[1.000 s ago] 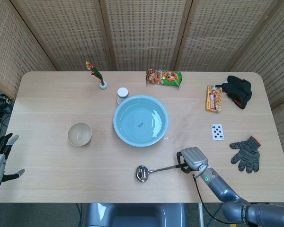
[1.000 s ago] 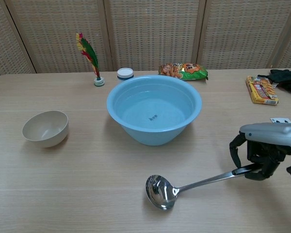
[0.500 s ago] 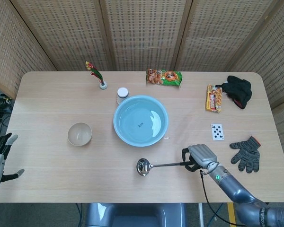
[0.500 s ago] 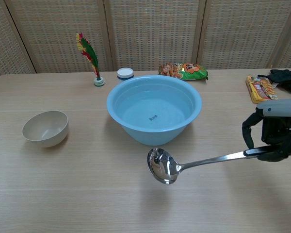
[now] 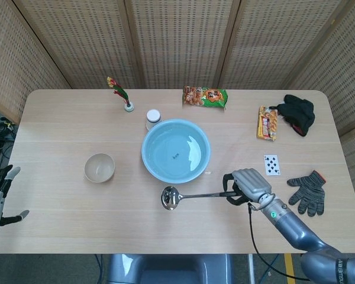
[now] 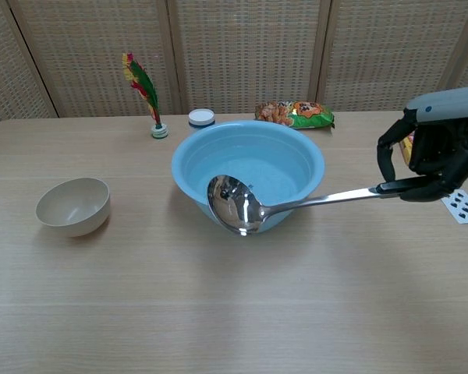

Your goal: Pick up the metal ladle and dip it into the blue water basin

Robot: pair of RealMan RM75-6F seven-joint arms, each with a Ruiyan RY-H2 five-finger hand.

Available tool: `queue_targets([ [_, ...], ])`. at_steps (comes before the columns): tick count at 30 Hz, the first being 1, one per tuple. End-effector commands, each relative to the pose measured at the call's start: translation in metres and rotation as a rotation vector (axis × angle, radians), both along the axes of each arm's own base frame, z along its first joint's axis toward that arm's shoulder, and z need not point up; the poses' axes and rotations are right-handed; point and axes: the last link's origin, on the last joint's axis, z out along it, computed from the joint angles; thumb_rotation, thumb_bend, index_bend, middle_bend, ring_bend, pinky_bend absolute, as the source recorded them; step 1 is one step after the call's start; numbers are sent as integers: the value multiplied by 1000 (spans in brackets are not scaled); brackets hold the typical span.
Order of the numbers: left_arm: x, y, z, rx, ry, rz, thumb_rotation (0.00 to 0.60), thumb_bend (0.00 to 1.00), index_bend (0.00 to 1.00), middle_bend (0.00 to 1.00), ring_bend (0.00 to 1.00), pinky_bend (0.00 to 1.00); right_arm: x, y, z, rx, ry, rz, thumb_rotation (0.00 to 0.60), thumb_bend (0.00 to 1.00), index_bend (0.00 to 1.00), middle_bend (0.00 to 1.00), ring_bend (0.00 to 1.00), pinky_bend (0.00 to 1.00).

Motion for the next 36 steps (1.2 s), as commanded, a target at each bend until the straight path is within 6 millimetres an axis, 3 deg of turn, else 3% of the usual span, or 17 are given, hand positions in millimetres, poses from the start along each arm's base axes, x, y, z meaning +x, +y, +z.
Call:
queue_targets([
  [1, -1, 1, 1, 2, -1, 3, 600, 0, 0, 0, 0, 0, 21, -13, 11, -39, 16, 24, 600, 795, 796, 993, 987, 1000],
  [12, -4, 4, 5, 15, -13, 21, 600, 0, 0, 0, 0, 0, 65, -60, 10, -144, 129, 0, 600, 795, 796, 993, 987, 1000],
  [19, -7, 6, 8, 26, -16, 38, 600, 0, 0, 0, 0, 0, 80, -93, -10, -210, 207, -56, 600, 795, 796, 993, 987, 1000],
  [27, -12, 10, 10, 32, -23, 62, 600, 0, 0, 0, 0, 0, 80, -121, -42, -281, 325, -85, 600, 796, 798, 993, 987, 1000],
  [36, -15, 14, 11, 33, -22, 78, 600, 0, 0, 0, 0, 0, 71, -134, -69, -380, 480, 23, 600, 801, 807, 995, 988, 1000],
])
